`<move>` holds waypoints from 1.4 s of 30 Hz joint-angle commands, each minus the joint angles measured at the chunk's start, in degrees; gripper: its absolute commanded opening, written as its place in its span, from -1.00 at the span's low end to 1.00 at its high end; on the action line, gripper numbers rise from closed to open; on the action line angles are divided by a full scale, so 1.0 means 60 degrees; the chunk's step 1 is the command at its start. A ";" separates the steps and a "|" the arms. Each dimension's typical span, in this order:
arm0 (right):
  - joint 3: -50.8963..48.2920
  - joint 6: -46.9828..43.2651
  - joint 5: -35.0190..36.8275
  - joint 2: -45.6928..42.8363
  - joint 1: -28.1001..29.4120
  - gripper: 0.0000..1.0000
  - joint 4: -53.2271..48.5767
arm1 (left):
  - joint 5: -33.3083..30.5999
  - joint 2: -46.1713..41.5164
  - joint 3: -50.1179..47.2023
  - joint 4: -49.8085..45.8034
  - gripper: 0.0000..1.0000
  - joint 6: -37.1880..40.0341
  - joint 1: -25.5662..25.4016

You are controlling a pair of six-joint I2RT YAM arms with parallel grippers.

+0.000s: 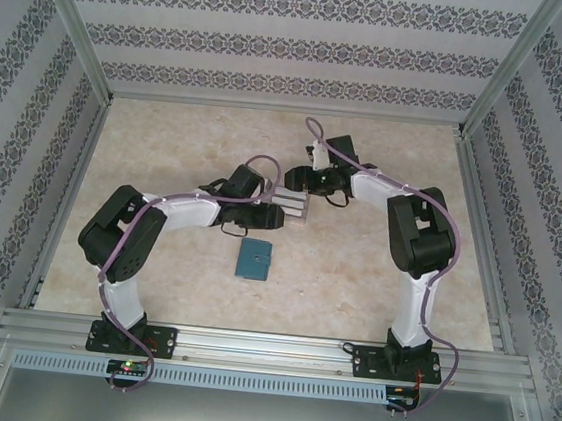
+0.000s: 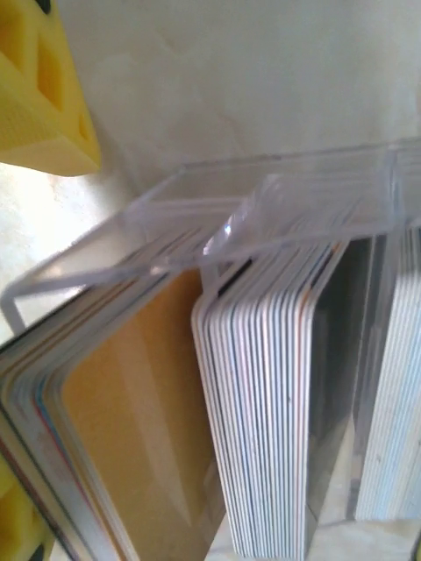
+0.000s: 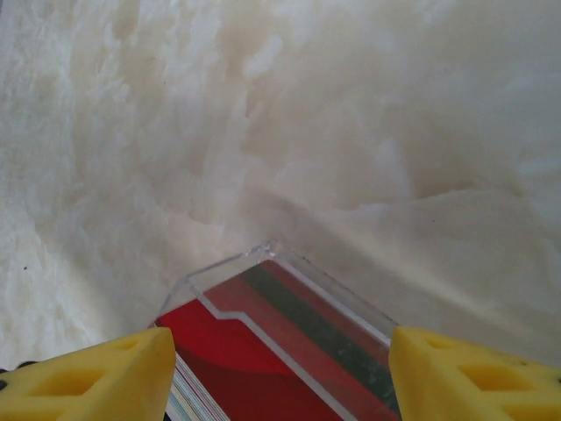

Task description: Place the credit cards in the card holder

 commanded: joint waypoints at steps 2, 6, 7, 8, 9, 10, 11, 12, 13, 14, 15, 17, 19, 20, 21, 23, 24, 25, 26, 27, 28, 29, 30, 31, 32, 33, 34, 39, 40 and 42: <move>-0.1315 0.0099 -0.0224 -0.1208 0.0034 0.33 0.0131 | 0.0346 0.0590 0.0886 0.0145 0.03 -0.0097 0.0357; -0.2760 0.0362 0.0198 -0.2168 -0.0035 0.33 0.0520 | -0.0173 0.1295 0.1806 -0.0231 -0.03 0.0307 0.0371; -0.3192 0.0586 0.0217 -0.2429 -0.0020 0.33 0.0807 | -0.0158 0.1518 0.2129 -0.0398 -0.03 0.0359 0.0389; -0.3524 0.0820 0.0215 -0.2625 -0.0001 0.34 0.1015 | -0.0072 0.1693 0.2425 -0.0500 -0.03 0.0425 0.0405; -0.3910 0.1090 0.0215 -0.2832 0.0032 0.34 0.1319 | -0.0009 0.1870 0.2689 -0.0573 -0.03 0.0511 0.0414; -0.4222 0.1348 0.0259 -0.3039 0.0085 0.34 0.1554 | -0.0011 0.2021 0.2922 -0.0597 -0.01 0.0555 0.0414; -0.4427 0.1577 0.0363 -0.3231 0.0143 0.34 0.1653 | 0.0033 0.2167 0.3129 -0.0617 0.00 0.0575 0.0439; -0.4660 0.1771 0.0559 -0.3469 0.0240 0.34 0.1691 | 0.0104 0.2353 0.3409 -0.0659 0.02 0.0603 0.0454; -0.4862 0.1894 0.0827 -0.3748 0.0360 0.35 0.1687 | 0.0194 0.2569 0.3724 -0.0837 0.02 0.0606 0.0490; -0.5016 0.1968 0.1096 -0.4034 0.0472 0.35 0.1642 | 0.0295 0.2757 0.4011 -0.1013 0.02 0.0605 0.0523; -0.5211 0.2017 0.1507 -0.4358 0.0560 0.36 0.1612 | 0.0421 0.2896 0.4259 -0.1185 0.02 0.0619 0.0549; -0.5447 0.2018 0.2236 -0.4969 0.0602 0.40 0.1467 | 0.0575 0.2818 0.4241 -0.1175 0.02 0.0550 0.0599; -0.5457 0.1846 0.3032 -0.5577 0.0500 0.42 0.0943 | 0.0699 0.2356 0.3754 -0.0873 0.06 0.0459 0.0640; -0.5426 0.1785 0.3347 -0.5856 0.0452 0.43 0.0637 | 0.0731 0.2103 0.3549 -0.0852 0.08 0.0459 0.0638; -0.5383 0.1777 0.3769 -0.6146 0.0402 0.44 0.0279 | 0.0759 0.1844 0.3352 -0.0891 0.09 0.0485 0.0663; -0.5390 0.1778 0.4342 -0.6594 0.0382 0.48 0.0035 | 0.0915 0.1430 0.2966 -0.0998 0.11 0.0571 0.0676; -0.5387 0.1845 0.4532 -0.6728 0.0366 0.49 0.0003 | 0.1023 0.1247 0.2722 -0.0909 0.12 0.0531 0.0670; -0.5367 0.1951 0.4653 -0.6806 0.0352 0.50 -0.0012 | 0.1182 0.1157 0.2401 -0.0579 0.12 0.0399 0.0674; -0.5351 0.2087 0.4761 -0.6856 0.0324 0.51 -0.0036 | 0.1385 0.1127 0.2136 -0.0196 0.12 0.0239 0.0673; -0.5337 0.2324 0.4954 -0.6894 0.0295 0.53 -0.0146 | 0.1513 0.1158 0.1928 0.0198 0.13 0.0087 0.0673; -0.5374 0.2727 0.5294 -0.6957 0.0262 0.54 -0.0352 | 0.1664 0.1273 0.1876 0.0449 0.13 -0.0029 0.0674; -0.5493 0.3076 0.5538 -0.7021 0.0219 0.56 -0.0432 | 0.1828 0.1403 0.1937 0.0580 0.13 -0.0065 0.0685; -0.5716 0.3477 0.5629 -0.7099 0.0137 0.57 -0.0280 | 0.1997 0.1540 0.2066 0.0668 0.13 -0.0061 0.0674; -0.5991 0.3800 0.5538 -0.7151 0.0001 0.58 0.0043 | 0.2073 0.1630 0.2146 0.0798 0.13 -0.0128 0.0680; -0.6176 0.4023 0.5386 -0.7135 -0.0128 0.58 0.0317 | 0.2094 0.1678 0.2171 0.0962 0.14 -0.0239 0.0686; -0.6250 0.4257 0.5130 -0.7091 -0.0302 0.56 0.0525 | 0.2067 0.1718 0.2180 0.1125 0.13 -0.0385 0.0702; -0.6213 0.4341 0.4787 -0.7000 -0.0454 0.53 0.0627 | 0.1866 0.1751 0.2243 0.0984 0.07 -0.0479 0.0692; -0.6044 0.4847 0.3764 -0.6459 -0.0931 0.49 0.1380 | 0.0528 0.1732 0.2278 0.0302 -0.10 -0.0529 0.0621; -0.6029 0.5136 0.3404 -0.6262 -0.1041 0.49 0.1749 | 0.0530 0.1768 0.2132 0.0527 -0.13 -0.0618 0.0627; -0.5932 0.5568 0.2921 -0.5876 -0.1134 0.49 0.2260 | 0.0375 0.1933 0.2156 0.0447 -0.28 -0.0687 0.0617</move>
